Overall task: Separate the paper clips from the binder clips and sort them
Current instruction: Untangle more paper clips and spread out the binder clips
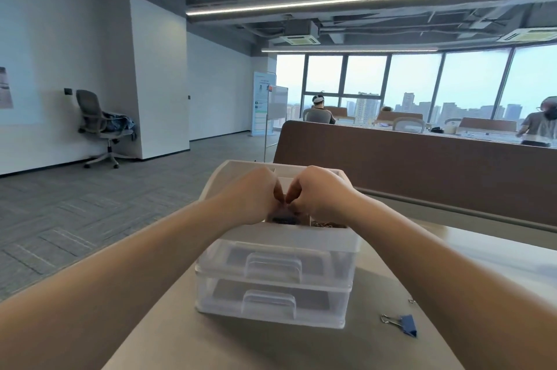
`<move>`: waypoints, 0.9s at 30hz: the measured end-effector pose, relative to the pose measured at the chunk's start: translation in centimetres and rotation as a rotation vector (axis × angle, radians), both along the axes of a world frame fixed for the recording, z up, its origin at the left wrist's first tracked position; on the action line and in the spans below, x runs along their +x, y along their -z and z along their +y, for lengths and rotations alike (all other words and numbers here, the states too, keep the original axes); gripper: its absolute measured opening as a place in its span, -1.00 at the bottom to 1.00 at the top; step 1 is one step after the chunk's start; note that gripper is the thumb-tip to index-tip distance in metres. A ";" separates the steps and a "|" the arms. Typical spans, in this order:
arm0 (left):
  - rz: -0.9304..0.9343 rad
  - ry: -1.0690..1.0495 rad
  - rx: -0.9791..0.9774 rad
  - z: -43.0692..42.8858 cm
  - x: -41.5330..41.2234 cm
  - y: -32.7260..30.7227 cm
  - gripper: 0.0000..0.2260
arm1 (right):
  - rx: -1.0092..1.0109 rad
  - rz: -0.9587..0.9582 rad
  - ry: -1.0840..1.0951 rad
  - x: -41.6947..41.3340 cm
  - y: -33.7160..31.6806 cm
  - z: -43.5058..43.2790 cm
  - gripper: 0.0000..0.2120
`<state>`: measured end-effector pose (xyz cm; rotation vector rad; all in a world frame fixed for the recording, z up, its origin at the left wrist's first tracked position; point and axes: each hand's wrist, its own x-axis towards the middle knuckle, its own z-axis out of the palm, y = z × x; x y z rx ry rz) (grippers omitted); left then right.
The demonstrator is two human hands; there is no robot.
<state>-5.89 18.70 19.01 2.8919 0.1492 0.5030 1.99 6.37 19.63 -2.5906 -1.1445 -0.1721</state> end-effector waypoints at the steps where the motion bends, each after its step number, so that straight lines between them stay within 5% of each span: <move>1: -0.006 0.001 -0.007 0.0 0.0 0.0 -0.82 | -0.013 -0.015 -0.001 -0.1 0.0 -0.1 -0.81; 11: -0.140 0.122 -0.117 -3.9 -0.9 0.4 -0.92 | 0.201 0.039 -0.009 -0.6 0.2 -5.8 -0.84; 15: -0.166 0.252 -0.132 -7.5 0.6 1.8 -0.89 | 0.125 0.070 0.041 -0.5 1.5 -10.4 -0.90; 27: 0.108 0.397 -0.113 -18.4 6.4 9.2 -0.96 | -0.064 0.176 0.300 3.0 8.4 -24.2 -0.96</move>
